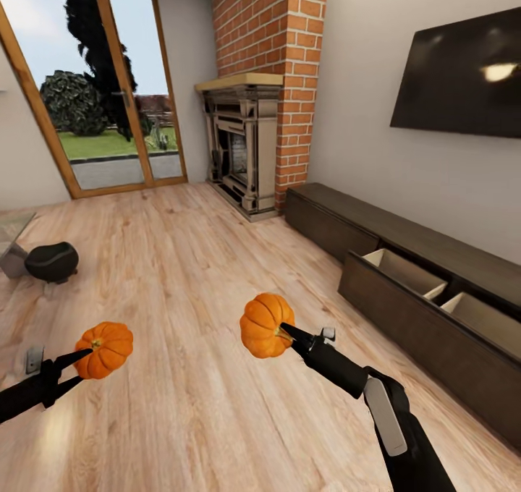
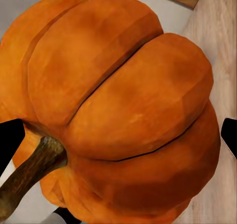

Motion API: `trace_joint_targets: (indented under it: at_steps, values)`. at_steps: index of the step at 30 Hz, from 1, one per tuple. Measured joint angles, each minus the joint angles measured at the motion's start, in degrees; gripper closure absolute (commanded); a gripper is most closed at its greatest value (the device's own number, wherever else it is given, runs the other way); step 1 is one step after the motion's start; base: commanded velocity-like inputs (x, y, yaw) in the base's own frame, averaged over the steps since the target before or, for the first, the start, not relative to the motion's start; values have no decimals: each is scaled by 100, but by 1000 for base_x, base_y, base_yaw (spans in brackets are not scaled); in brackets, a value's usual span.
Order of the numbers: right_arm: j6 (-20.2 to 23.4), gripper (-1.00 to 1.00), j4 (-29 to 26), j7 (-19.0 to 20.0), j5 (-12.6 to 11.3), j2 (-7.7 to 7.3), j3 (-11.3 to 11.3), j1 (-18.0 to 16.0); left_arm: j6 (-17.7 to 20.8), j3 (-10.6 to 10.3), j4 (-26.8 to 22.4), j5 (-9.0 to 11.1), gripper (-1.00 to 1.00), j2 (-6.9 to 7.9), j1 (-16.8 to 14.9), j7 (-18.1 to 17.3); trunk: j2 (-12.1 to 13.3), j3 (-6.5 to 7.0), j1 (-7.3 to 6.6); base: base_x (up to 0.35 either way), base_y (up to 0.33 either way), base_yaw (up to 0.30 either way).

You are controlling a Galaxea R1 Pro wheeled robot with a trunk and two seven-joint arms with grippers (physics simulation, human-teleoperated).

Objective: Place each of the two pumpkins and all three candles from the living room inside a cabinet in the living room (use any cabinet), then make sure every cabinet is closed, and position the cauldron so it is next to a table in the living room.

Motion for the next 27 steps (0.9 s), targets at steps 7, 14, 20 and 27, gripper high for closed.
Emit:
trace_joint_targets:
  at_steps: [7, 14, 20, 27]
  values:
    - [-7, 100, 1, 1, 9, 1, -119, 0, -6, -9, 1, -14, 100, -2, 1, 6, 281, 154, -154, 0, 0, -255]
    - [-3, 100, 5, 2, 8, 2, -135, 1, -7, -9, 1, -15, 100, 0, 0, 5, 562, 307, -307, 0, 0, -255]
    - [-1, 100, 39, 2, 4, 18, -135, 0, -6, -7, 1, -14, 100, -3, 0, 6, 802, 439, -439, 0, 0, -256]
    - [-4, 100, 123, 2, 9, 11, -151, 1, -8, -11, 1, -16, 100, -7, 1, 8, 1083, 593, -593, 0, 0, -255]
